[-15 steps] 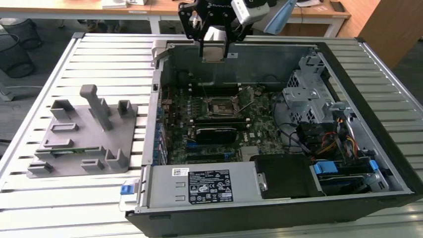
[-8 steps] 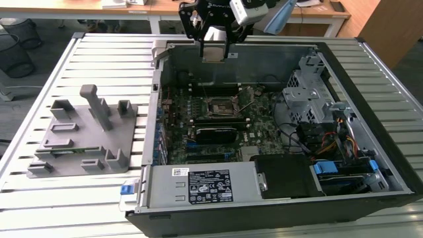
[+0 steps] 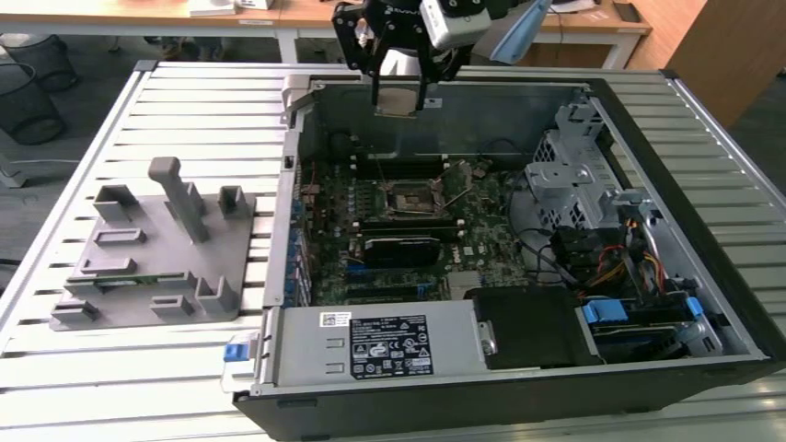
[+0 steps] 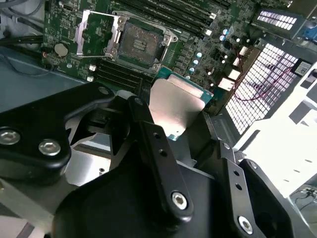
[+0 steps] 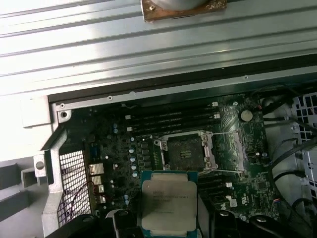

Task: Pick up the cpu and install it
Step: 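Place the cpu into insertion slot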

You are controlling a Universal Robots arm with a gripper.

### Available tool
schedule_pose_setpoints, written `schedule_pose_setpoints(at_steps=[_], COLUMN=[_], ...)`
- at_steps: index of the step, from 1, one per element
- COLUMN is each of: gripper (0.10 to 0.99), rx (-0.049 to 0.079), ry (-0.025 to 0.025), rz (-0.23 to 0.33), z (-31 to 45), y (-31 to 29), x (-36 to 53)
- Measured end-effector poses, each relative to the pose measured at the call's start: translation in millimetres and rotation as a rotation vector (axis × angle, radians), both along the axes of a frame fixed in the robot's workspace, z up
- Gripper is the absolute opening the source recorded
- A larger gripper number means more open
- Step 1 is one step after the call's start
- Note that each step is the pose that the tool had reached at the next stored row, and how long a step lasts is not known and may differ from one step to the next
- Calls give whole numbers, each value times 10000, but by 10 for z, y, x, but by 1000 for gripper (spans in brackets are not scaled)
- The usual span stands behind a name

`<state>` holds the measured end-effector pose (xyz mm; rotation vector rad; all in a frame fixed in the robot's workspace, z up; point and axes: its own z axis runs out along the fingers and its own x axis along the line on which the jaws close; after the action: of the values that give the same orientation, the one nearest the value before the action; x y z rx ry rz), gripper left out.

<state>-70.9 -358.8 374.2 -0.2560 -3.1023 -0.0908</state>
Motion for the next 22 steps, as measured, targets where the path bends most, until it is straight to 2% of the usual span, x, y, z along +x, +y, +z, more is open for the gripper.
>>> schedule_pose_setpoints(at_steps=[14, 22], gripper=[537, 537], rx=[-195, -241], ry=[2, 6], rz=[-1947, -2841], z=[-11, -15], y=[0, 0], x=[0, 0])
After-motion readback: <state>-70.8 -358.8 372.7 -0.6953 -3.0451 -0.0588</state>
